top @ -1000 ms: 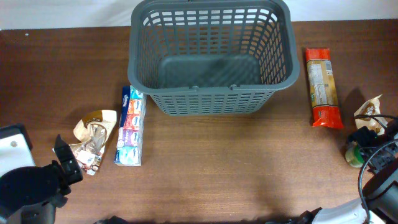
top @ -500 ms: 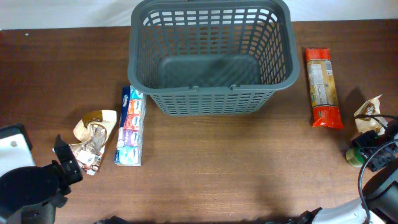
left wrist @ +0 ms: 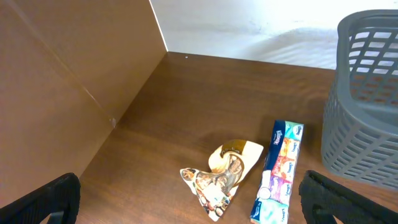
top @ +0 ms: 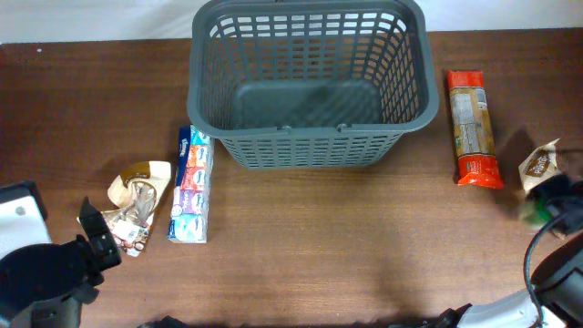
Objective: Pack container
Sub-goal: 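Lift the jar with the right gripper and lower it into the basket, then open the right gripper and withdraw it toward the right side, then move the right gripper down onto the white rice bag and grasp it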
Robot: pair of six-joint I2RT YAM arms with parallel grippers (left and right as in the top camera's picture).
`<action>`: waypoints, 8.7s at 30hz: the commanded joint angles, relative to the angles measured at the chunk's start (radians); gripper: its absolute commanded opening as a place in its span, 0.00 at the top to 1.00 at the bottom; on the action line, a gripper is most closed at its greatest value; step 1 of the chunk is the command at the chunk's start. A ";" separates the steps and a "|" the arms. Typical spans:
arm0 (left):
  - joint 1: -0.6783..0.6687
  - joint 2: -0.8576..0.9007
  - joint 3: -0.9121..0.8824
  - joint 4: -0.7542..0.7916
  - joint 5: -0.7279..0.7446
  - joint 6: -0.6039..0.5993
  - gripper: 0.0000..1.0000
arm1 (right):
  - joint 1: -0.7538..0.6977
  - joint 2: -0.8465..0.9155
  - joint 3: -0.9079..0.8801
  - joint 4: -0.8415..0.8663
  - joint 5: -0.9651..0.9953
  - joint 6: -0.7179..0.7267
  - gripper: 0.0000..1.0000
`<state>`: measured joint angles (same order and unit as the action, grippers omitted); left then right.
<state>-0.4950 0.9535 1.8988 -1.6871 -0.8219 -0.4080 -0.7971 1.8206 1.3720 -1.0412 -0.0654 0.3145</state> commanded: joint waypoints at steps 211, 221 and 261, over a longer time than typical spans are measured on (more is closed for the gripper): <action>0.000 0.000 0.001 0.000 0.000 0.002 0.00 | 0.039 0.364 0.574 -0.285 0.130 1.224 0.01; 0.000 0.000 0.001 0.000 0.000 0.002 0.00 | 0.044 0.365 0.410 -0.116 0.151 1.261 0.01; 0.000 0.000 0.001 0.000 0.000 0.002 0.00 | 0.044 0.293 0.526 0.082 -0.240 0.741 0.96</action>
<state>-0.4950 0.9535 1.8988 -1.6871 -0.8192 -0.4080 -0.7601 2.1887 1.7470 -0.9710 -0.2157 1.2301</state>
